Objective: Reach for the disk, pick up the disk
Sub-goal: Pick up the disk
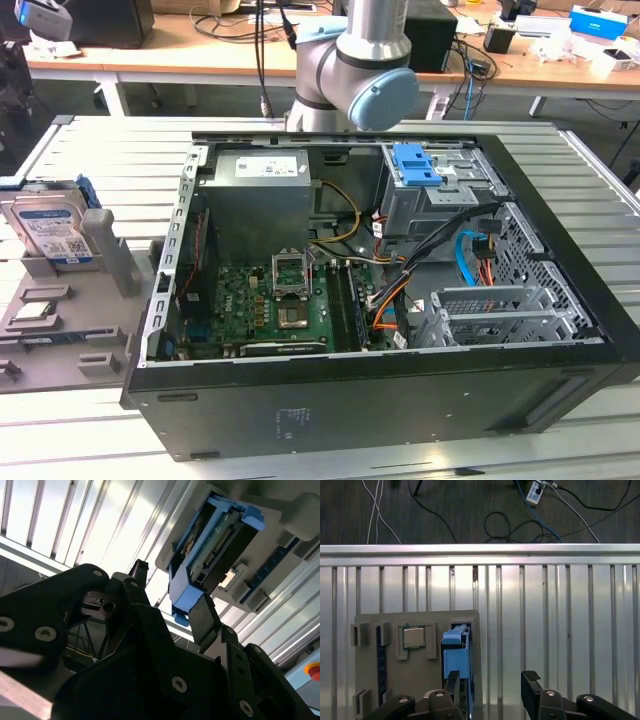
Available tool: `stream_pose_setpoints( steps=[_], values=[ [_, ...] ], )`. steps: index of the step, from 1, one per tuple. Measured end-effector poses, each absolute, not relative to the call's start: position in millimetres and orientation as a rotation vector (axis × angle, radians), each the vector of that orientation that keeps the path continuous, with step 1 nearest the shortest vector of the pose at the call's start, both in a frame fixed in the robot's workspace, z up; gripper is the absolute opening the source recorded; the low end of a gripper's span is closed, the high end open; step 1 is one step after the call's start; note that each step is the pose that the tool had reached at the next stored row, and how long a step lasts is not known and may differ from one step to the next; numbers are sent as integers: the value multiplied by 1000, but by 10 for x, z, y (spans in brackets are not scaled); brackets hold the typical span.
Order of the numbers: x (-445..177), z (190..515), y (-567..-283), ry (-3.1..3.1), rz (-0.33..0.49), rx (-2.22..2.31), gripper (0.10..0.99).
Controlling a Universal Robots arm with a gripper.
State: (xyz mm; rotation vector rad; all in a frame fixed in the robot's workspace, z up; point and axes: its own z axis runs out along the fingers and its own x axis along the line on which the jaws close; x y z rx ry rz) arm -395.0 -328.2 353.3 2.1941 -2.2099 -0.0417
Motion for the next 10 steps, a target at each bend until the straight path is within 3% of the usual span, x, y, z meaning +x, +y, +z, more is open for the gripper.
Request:
stream_pose_setpoints(
  steps=[10],
  values=[
    [-3962,3468,-3286,-2203,-40,2200,600]
  ],
)
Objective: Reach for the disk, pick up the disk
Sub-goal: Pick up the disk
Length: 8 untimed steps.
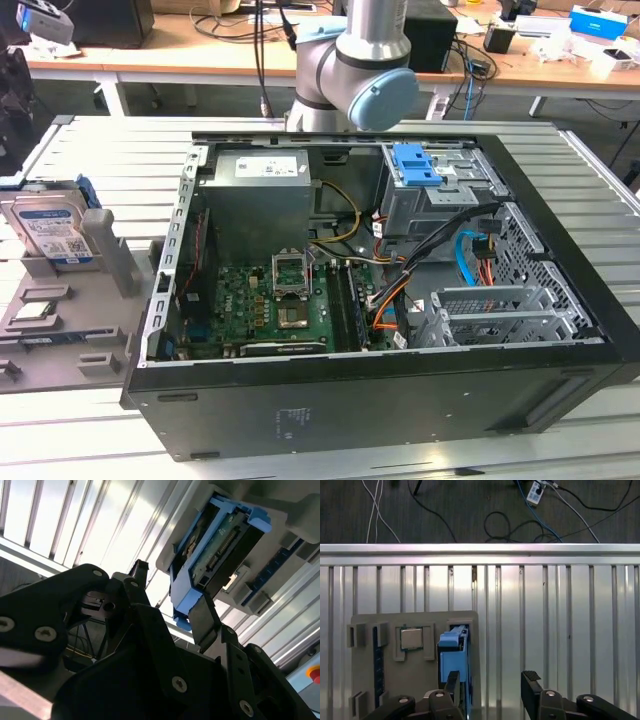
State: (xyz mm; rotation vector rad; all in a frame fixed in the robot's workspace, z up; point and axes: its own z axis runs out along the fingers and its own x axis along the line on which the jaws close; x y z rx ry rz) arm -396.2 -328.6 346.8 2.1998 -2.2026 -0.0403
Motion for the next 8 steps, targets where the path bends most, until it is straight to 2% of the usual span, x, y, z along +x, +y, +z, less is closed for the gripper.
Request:
stream_pose_setpoints(
  steps=[8],
  values=[
    [-3991,3458,-3531,-2198,-39,2203,600]
  ],
)
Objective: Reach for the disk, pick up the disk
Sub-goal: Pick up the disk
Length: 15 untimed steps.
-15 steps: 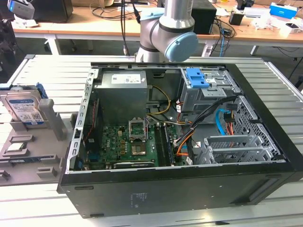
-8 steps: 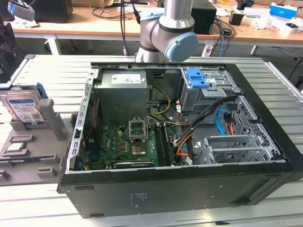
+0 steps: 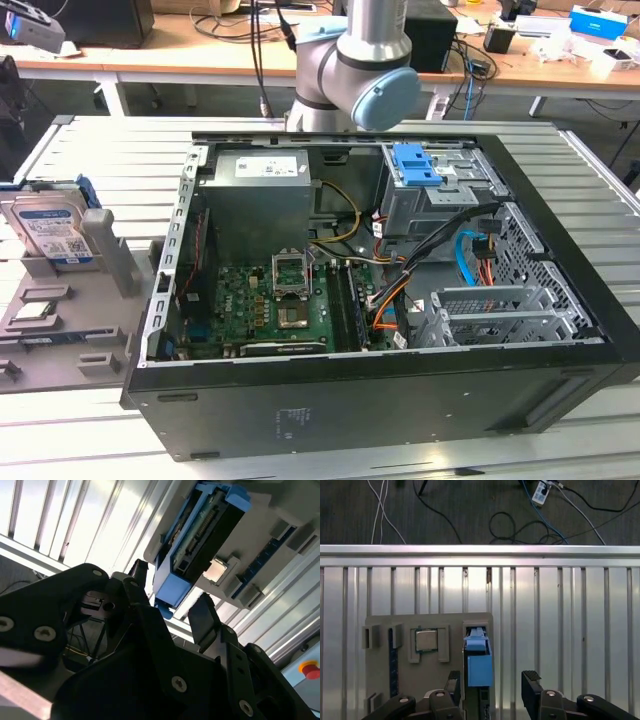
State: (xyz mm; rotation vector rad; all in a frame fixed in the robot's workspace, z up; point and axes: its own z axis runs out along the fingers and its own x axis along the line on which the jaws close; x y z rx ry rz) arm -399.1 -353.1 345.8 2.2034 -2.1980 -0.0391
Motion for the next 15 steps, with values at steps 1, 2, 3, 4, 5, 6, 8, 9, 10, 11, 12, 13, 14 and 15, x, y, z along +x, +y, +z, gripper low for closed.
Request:
stream_pose_setpoints(
  steps=[1,2,3,4,5,6,8,9,10,11,12,13,14,15],
  values=[
    [-3991,3457,-3546,-2198,-39,2204,600],
    [-3991,3454,-3552,-2198,-39,2204,600],
    [-3991,3454,-3554,-2198,-39,2204,600],
    [-3991,3453,-3558,-2198,-39,2204,600],
    [-3991,3449,-3560,-2198,-39,2204,600],
    [-3991,3444,-3560,-2198,-39,2203,600],
    [-3991,3424,-3561,-2198,-39,2203,600],
    [-3991,3415,-3561,-2198,-39,2204,600],
    [-3991,3405,-3561,-2198,-39,2204,600],
    [-3991,3387,-3561,-2198,-39,2204,600],
    [-3991,3376,-3561,-2198,-39,2204,600],
    [-3991,3364,-3561,-2198,-39,2204,600],
    [-3991,3356,-3561,-2198,-39,2204,600],
    [-3991,3342,-3561,-2198,-39,2204,600]
  ],
)
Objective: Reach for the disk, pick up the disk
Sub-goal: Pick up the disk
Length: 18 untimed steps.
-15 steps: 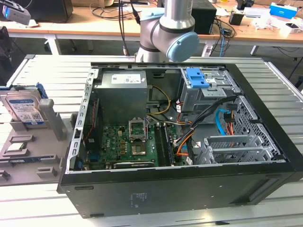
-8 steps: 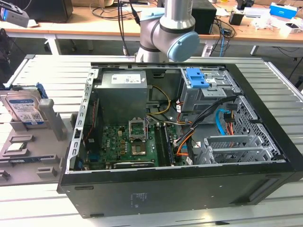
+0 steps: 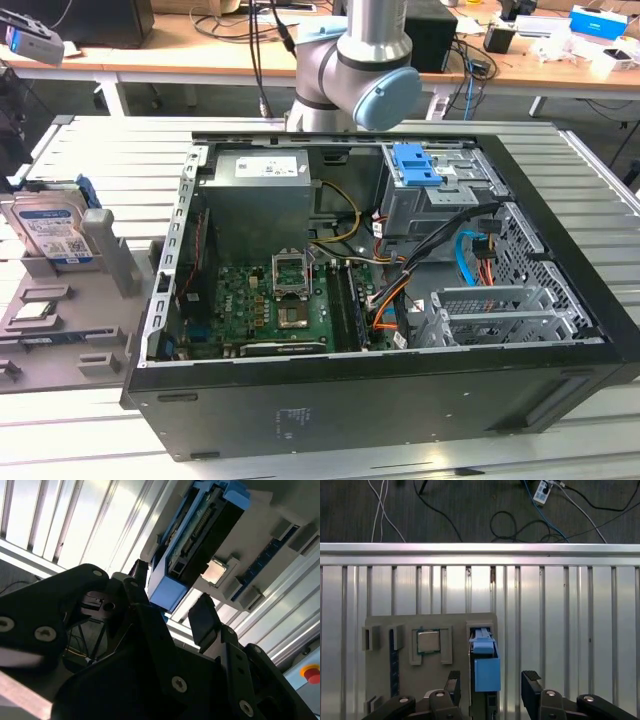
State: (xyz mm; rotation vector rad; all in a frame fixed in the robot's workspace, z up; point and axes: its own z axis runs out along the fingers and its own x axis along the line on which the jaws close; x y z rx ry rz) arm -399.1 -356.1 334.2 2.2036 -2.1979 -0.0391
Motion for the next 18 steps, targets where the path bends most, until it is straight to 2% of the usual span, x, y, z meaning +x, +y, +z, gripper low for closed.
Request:
stream_pose_setpoints(
  steps=[18],
  values=[
    [-3991,3108,-3580,-2185,-38,2214,600]
  ],
)
